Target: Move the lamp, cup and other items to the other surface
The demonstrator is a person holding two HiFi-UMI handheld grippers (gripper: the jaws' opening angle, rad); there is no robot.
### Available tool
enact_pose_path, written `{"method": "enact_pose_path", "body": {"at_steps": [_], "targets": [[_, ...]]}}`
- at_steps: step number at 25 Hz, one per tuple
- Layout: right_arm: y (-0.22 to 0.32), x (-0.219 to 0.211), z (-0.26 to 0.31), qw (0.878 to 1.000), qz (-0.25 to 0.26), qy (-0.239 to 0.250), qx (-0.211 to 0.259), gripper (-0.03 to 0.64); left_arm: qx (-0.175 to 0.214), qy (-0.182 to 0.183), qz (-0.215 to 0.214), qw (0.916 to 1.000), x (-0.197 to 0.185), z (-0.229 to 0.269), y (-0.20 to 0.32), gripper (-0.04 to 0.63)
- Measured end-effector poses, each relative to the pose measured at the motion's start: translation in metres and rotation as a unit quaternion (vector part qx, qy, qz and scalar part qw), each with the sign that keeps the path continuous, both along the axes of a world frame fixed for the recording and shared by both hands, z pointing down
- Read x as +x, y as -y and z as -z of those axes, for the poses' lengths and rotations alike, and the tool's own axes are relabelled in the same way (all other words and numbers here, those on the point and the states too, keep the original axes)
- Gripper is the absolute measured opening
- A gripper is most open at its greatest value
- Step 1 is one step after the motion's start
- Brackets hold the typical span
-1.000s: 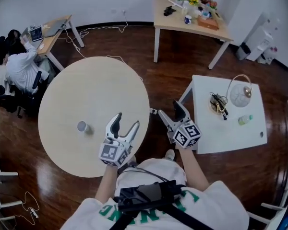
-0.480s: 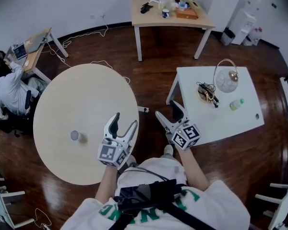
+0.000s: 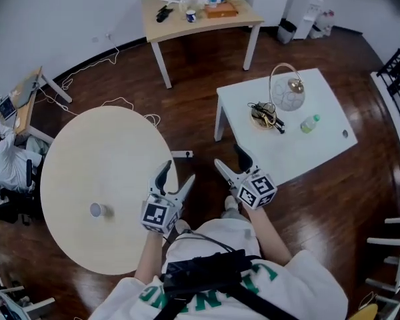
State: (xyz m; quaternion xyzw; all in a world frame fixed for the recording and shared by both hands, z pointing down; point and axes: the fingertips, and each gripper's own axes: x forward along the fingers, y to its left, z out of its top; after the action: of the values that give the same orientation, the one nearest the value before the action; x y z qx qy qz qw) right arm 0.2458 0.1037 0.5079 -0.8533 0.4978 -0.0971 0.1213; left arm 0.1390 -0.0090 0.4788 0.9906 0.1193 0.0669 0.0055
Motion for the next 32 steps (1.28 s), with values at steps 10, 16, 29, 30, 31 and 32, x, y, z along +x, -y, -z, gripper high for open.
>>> {"method": "enact_pose_path", "body": {"at_steps": [10, 16, 29, 30, 31, 32], "targets": [[-0.163, 0.046, -0.056, 0.982, -0.175, 0.064, -0.029, 0.351, -0.026, 0.025, -0.130, 0.9909, 0.085, -0.024, -0.099, 0.318], [-0.231, 0.064, -0.092, 0.968, -0.228, 0.093, -0.044, 0.350, -0.037, 0.031, -0.178, 0.9828, 0.117, -0.032, -0.163, 0.318], [-0.207, 0.216, -0.158, 0.977, -0.164, 0.090, -0.100, 0.339, -0.038, 0.069, -0.125, 0.9890, 0.172, -0.064, -0.178, 0.318], [-0.202, 0.231, -0.163, 0.978, -0.161, 0.086, -0.104, 0.339, -0.038, 0.073, -0.117, 0.9898, 0.173, -0.068, -0.175, 0.318], [-0.197, 0.245, -0.169, 0.978, -0.159, 0.082, -0.109, 0.339, -0.038, 0.076, -0.108, 0.9905, 0.175, -0.071, -0.172, 0.318], [-0.192, 0.257, -0.177, 0.978, -0.158, 0.078, -0.113, 0.339, -0.040, 0.079, -0.100, 0.9910, 0.176, -0.074, -0.169, 0.318]]}}
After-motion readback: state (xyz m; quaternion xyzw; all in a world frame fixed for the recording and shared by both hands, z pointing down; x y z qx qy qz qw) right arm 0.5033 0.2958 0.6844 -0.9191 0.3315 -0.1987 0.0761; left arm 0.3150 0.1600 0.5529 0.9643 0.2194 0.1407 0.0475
